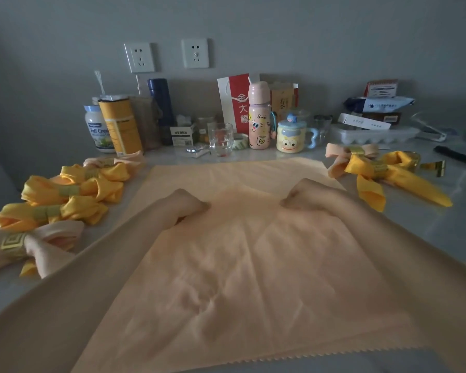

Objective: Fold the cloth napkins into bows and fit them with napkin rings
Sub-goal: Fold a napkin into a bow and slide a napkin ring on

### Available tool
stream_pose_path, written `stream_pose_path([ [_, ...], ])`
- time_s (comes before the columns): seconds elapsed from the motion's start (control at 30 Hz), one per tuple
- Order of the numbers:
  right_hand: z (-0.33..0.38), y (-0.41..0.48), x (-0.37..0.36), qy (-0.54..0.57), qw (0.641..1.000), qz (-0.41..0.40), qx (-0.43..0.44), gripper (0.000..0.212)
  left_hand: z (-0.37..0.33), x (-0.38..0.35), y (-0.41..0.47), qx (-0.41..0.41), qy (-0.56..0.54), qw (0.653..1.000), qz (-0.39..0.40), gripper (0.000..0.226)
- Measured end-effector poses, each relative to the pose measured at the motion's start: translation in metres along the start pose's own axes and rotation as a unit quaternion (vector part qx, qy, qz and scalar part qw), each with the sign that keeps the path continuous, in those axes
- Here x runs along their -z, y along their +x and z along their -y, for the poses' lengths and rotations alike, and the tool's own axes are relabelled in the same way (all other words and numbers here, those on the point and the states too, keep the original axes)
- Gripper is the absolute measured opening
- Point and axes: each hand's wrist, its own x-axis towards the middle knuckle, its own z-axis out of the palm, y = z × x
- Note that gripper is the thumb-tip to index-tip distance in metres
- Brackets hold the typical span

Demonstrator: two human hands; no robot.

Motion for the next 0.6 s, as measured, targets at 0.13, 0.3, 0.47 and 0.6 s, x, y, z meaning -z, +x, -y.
stream_pose_path([
  [0.13,0.0,0.004,0.002,0.042,0.999,0.015,-0.015,0.027,0.004,-0.006,0.002,-0.023,-0.042,0.998,-0.029,0.021],
  [0.3,0.0,0.009,-0.002,0.088,0.996,0.025,0.002,0.008,0.005,-0.008,0.007,-0.048,-0.042,0.997,-0.038,0.014],
  [0.47,0.006,0.017,-0.019,0.131,0.99,-0.011,0.044,0.008,0.01,-0.021,0.008,-0.079,-0.059,0.99,-0.098,0.024],
  [0.6,0.001,0.024,-0.032,0.154,0.984,-0.053,0.076,0.027,0.016,-0.021,0.007,-0.105,-0.05,0.989,-0.095,0.03],
])
